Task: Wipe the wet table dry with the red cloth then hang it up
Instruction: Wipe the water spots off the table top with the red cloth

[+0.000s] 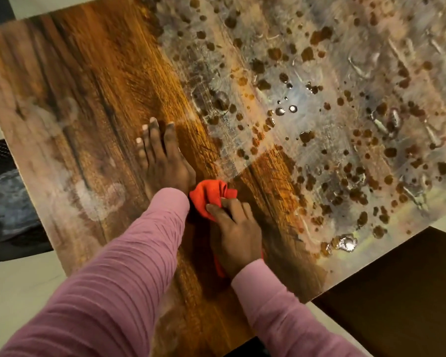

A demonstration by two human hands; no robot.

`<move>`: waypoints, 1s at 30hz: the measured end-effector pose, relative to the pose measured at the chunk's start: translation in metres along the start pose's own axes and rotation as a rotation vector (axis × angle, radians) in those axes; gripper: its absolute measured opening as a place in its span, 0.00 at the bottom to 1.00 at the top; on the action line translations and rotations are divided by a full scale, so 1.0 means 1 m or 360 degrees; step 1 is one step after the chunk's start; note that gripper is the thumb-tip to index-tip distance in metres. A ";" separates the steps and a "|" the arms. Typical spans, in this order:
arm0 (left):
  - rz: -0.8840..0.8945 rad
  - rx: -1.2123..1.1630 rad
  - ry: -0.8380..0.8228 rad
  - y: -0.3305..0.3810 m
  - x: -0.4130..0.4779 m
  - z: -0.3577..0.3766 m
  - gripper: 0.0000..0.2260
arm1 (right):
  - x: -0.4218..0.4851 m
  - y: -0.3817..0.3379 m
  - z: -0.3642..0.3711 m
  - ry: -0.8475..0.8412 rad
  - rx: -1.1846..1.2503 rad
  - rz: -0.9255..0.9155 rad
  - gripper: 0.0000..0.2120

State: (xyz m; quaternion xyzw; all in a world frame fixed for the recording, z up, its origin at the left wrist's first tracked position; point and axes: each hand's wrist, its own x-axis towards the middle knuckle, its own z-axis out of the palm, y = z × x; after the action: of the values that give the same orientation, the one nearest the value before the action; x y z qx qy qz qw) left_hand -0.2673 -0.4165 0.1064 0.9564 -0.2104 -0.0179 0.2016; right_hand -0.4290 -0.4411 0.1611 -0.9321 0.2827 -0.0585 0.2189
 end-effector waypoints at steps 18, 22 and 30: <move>-0.0011 -0.0001 -0.0014 -0.002 0.000 0.003 0.25 | 0.093 0.040 -0.017 0.0112 -0.0122 0.0228 0.12; -0.0008 -0.0014 -0.0035 -0.003 0.000 0.003 0.26 | 0.142 0.062 -0.026 0.0317 -0.0182 0.0685 0.16; -0.0044 0.0009 -0.0031 -0.001 0.003 0.000 0.27 | 0.108 0.011 -0.001 -0.0025 0.0008 -0.0080 0.13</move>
State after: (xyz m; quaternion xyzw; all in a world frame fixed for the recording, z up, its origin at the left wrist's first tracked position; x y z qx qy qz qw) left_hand -0.2645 -0.4174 0.1058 0.9596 -0.1992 -0.0294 0.1964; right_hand -0.3449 -0.5089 0.1561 -0.9387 0.2574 -0.0575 0.2219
